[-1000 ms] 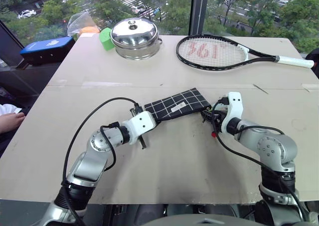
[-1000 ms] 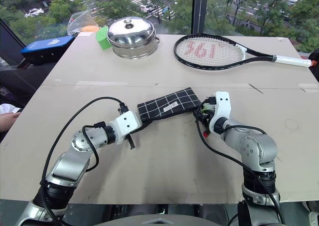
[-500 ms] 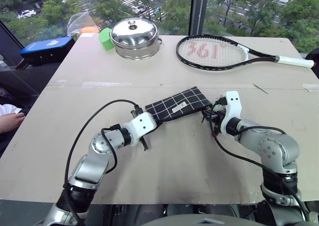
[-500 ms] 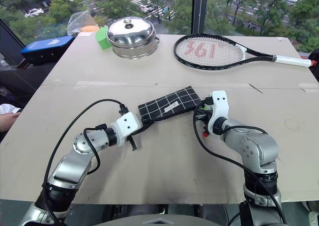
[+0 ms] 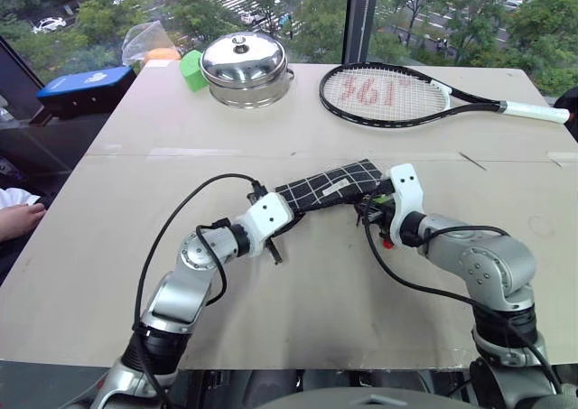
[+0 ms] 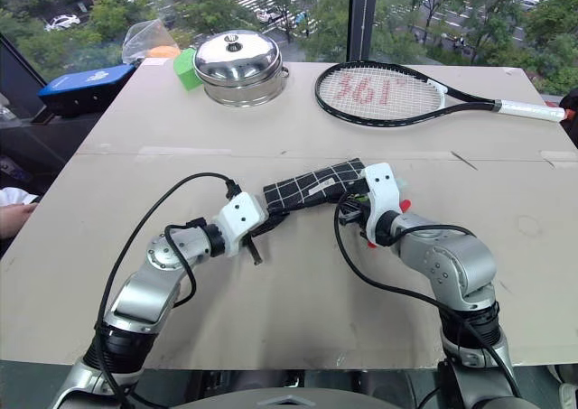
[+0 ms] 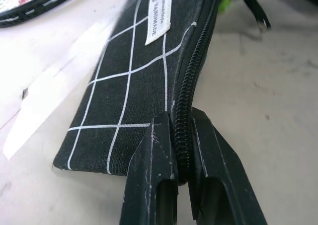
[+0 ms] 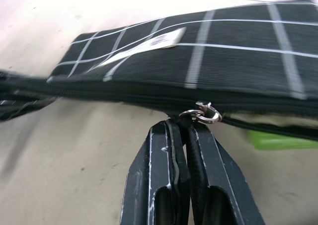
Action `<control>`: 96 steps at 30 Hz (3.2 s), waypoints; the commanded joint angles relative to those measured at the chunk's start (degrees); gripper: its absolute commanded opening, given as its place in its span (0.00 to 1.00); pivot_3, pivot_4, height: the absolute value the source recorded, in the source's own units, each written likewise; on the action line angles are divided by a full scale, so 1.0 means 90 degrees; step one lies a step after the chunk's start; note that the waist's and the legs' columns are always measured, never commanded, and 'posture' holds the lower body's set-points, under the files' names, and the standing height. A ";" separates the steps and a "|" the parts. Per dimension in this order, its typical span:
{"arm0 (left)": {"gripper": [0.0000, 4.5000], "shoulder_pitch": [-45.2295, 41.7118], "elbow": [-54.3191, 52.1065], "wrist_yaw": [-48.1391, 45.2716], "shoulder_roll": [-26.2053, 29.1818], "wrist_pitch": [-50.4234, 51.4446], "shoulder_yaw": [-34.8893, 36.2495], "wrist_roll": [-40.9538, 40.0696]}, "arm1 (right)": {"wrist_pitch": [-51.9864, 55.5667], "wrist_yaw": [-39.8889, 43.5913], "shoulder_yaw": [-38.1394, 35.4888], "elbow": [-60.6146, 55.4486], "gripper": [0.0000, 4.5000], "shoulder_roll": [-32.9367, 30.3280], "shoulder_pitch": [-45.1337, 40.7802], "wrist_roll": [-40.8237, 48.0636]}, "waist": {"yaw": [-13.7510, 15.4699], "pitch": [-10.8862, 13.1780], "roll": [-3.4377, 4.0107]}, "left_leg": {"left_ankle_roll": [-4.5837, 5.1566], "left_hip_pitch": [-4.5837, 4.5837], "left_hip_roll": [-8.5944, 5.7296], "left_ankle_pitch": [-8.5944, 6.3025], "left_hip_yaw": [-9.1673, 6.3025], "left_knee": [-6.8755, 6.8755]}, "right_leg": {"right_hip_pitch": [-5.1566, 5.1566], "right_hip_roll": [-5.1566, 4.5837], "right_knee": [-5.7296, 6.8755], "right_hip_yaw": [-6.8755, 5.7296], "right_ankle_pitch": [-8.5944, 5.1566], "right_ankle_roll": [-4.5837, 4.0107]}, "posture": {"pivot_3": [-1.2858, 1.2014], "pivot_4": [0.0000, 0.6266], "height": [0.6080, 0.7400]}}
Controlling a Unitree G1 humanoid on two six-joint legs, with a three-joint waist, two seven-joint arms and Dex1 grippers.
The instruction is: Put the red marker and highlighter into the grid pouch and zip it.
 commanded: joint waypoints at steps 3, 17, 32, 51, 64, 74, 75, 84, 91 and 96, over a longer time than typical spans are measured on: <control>0.00 -0.0289 -0.0317 0.0123 -0.0165 0.0137 -0.0166 -0.0056 | -0.0131 0.0419 0.0440 -0.0003 0.02 0.0075 -0.0492 0.0034 | -0.0004 0.0000 0.0000 | 0.0000 0.0000 0.0000 0.0000 -0.0002 0.0001 | 0.0000 0.0003 0.0000 0.0000 0.0000 0.0000 | 0.52 0.24 1.00; 0.00 -0.0889 -0.0204 0.0500 -0.0697 0.0482 -0.0515 0.0066 | -0.0685 0.1586 0.1758 0.1000 0.02 -0.0098 -0.1474 -0.0506 | -0.0002 0.0000 -0.0001 | 0.0000 0.0000 -0.0003 0.0000 -0.0004 0.0001 | 0.0001 0.0004 0.0003 -0.0002 0.0001 0.0001 | 0.52 0.24 1.00; 0.00 -0.0916 -0.0133 0.0298 -0.0261 0.0630 0.0066 -0.0415 | -0.0321 0.1794 -0.0499 -0.1078 0.31 -0.1094 0.0159 0.0433 | -0.0009 0.0001 -0.0007 | 0.0000 0.0002 0.0006 0.0000 -0.0008 0.0000 | 0.0002 0.0009 0.0001 -0.0005 0.0001 0.0001 | 0.52 0.24 1.00; 0.00 -0.1052 -0.0189 0.0173 -0.0090 0.0657 -0.0097 -0.0470 | -0.1176 0.0570 0.0683 0.0991 0.03 -0.0204 -0.1113 -0.0976 | -0.0028 0.0005 -0.0002 | -0.0001 0.0001 -0.0004 0.0001 0.0001 0.0002 | 0.0000 0.0009 0.0002 0.0005 0.0001 0.0000 | 0.52 0.24 1.00; 0.00 -0.1084 0.0213 0.0293 0.0164 0.0675 -0.0179 -0.0110 | -0.5686 0.1915 0.4286 0.2717 0.50 -0.1817 -0.2388 -0.5451 | -0.0147 0.0009 -0.0005 | -0.0034 0.0001 -0.0001 0.0020 0.0002 0.0002 | -0.0002 0.0010 0.0001 0.0006 -0.0002 0.0006 | 0.52 0.24 1.00; 0.00 -0.1175 0.0512 0.0339 0.0183 0.0685 -0.0094 -0.0106 | -0.5481 0.2539 0.3327 0.2083 0.98 -0.1921 -0.2019 -0.5674 | -0.0129 0.0009 -0.0006 | -0.0038 0.0002 0.0001 0.0023 0.0001 0.0003 | -0.0002 0.0009 0.0003 0.0005 -0.0001 0.0005 | 0.52 0.24 1.00; 0.00 -0.1187 0.0556 0.0342 0.0190 0.0685 -0.0072 -0.0117 | -0.5249 0.2715 0.3059 0.1856 0.98 -0.1908 -0.1870 -0.5411 | -0.0114 0.0009 -0.0007 | -0.0038 0.0002 0.0001 0.0023 0.0002 0.0003 | -0.0001 0.0009 0.0003 0.0005 -0.0001 0.0005 | 0.52 0.24 1.00; 0.00 -0.1244 0.0740 0.0322 0.0245 0.0659 0.0343 -0.0339 | -0.3811 0.4620 0.0652 -0.0042 0.98 -0.3119 -0.0622 -0.3128 | -0.0017 0.0009 -0.0008 | -0.0007 0.0003 0.0000 0.0004 0.0002 0.0004 | 0.0002 0.0004 -0.0002 0.0001 0.0000 0.0003 | 0.52 0.24 1.00; 0.00 -0.1173 0.0714 0.0326 0.0280 0.0600 0.0425 -0.0387 | -0.5725 0.5585 0.1355 0.2668 0.98 -0.3426 -0.1472 -0.3559 | -0.0048 0.0014 -0.0013 | -0.0005 0.0014 -0.0005 0.0004 0.0013 0.0006 | 0.0004 0.0007 0.0001 0.0013 -0.0014 -0.0021 | 0.52 0.24 1.00; 0.00 -0.1044 0.0497 0.0373 0.0302 0.0637 0.0481 -0.0426 | -0.7468 0.6453 0.2210 0.5740 0.98 -0.2912 -0.2934 -0.4209 | -0.0130 0.0017 -0.0014 | -0.0012 0.0013 -0.0008 0.0009 0.0019 0.0005 | 0.0002 0.0021 0.0000 0.0019 0.0000 0.0003 | 0.52 0.24 1.00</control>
